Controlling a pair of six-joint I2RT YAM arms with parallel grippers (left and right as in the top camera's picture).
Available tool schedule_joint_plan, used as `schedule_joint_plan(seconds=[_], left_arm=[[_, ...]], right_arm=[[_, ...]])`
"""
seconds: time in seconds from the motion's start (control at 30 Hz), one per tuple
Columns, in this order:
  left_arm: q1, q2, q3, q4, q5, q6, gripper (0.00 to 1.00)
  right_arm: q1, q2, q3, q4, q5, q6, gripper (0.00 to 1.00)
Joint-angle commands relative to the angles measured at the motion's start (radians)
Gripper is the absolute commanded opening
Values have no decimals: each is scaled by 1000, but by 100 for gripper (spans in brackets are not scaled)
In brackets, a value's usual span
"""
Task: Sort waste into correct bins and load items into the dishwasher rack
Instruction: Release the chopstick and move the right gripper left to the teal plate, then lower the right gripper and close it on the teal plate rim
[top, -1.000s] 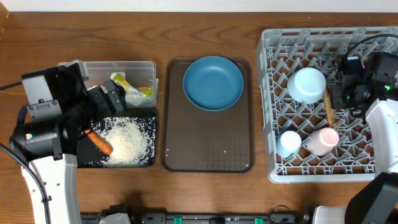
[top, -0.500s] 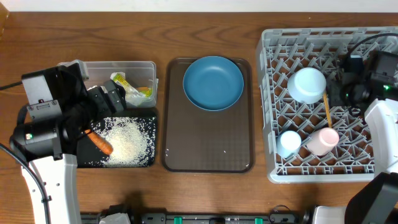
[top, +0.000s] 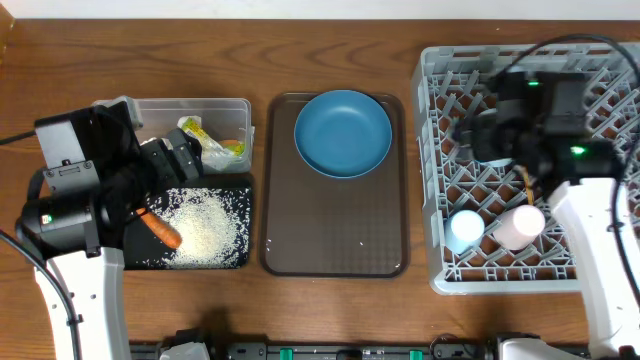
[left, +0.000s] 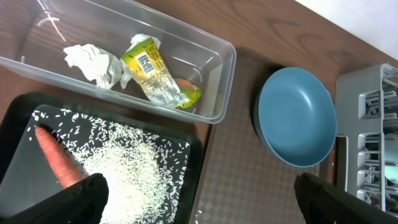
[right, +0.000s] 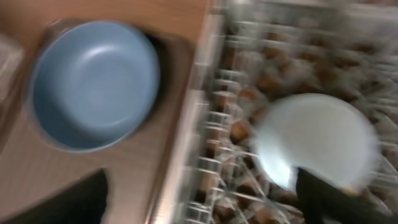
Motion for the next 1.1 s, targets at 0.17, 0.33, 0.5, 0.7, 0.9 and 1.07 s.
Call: schedule_joint_plan(seconds=[0.17,0.33,0.5,0.7,0.9,1.07], left_arm=[[6,-5,2,-3,-12,13,98],[6,-5,2,-3,-12,13,98],[5,-5,2,-3,-12,13,98],[6,-4,2,-3,-12,13,98],[6,-4,2,-3,-12,13,98],[6,-4,2,-3,-12,13,98]], right_arm=[[238,66,12,97,-200,66,97],[369,159,12,161,-121,66,75],[486,270,12,263,44,112,55],[579,386,12,398,118,111,52],[628,491,12,461,224,126,55],[632,531,12,476,240,126,54]])
